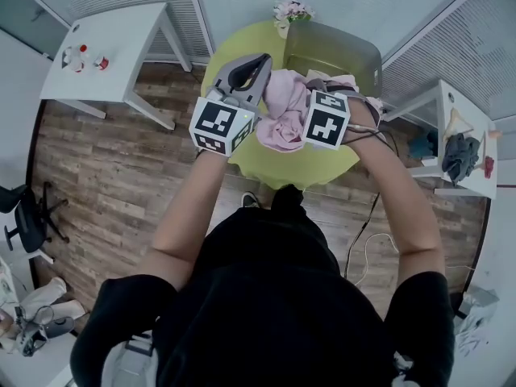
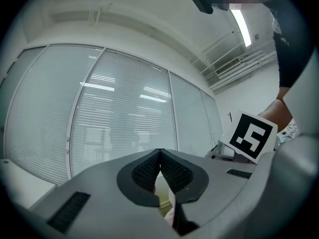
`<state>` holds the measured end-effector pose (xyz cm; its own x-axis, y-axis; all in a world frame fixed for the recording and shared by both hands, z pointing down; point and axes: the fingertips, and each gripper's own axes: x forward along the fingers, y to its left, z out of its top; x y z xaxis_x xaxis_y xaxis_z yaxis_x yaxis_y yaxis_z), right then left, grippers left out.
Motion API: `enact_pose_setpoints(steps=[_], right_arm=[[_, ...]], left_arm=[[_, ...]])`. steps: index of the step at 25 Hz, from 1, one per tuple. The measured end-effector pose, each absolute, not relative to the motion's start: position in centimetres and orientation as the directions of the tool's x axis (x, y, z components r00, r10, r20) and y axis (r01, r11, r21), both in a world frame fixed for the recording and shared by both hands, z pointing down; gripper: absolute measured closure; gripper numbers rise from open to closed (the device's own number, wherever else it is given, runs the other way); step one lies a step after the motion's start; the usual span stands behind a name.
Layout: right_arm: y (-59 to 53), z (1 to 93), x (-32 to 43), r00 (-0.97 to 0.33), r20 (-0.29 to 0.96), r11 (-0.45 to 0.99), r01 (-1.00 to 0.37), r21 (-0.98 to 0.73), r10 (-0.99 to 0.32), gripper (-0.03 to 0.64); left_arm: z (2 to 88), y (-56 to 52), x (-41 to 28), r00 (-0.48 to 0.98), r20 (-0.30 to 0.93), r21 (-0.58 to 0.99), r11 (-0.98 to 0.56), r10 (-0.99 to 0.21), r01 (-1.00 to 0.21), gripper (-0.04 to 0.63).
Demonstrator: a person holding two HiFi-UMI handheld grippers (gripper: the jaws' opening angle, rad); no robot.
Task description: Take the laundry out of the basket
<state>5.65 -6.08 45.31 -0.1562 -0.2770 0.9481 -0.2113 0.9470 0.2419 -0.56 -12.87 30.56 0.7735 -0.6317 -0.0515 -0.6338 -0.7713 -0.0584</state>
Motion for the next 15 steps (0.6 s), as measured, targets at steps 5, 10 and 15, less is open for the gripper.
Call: enact_pose_setpoints(steps=[5,10,15], right_arm=[[-5.6,49.6,4.5,-0.169,0.959,0.957,-0.218,0.190,-0.228,0.173],[-5.4,54.6,4.5,-0.179,0.969,0.963,-0.241,0.123,-0.168,0.178],[-5.8,58.6,3.9,-0.202,0.971,0.968,-0.238,0.081,-0.131,0.186]], left_arm=[[33.1,-12.9,-1.3,0.767,-0.014,-0.045,-0.766,-0.642,-0.641,0.586],[36.9,-12.4,-1.5,0.761,0.040,-0.045,-0.762,-0.648,-0.646,0.586],[41.0,-12.4,-1.7,0.743,0.098,-0.026,-0.748,-0.662,-0.663,0.586]])
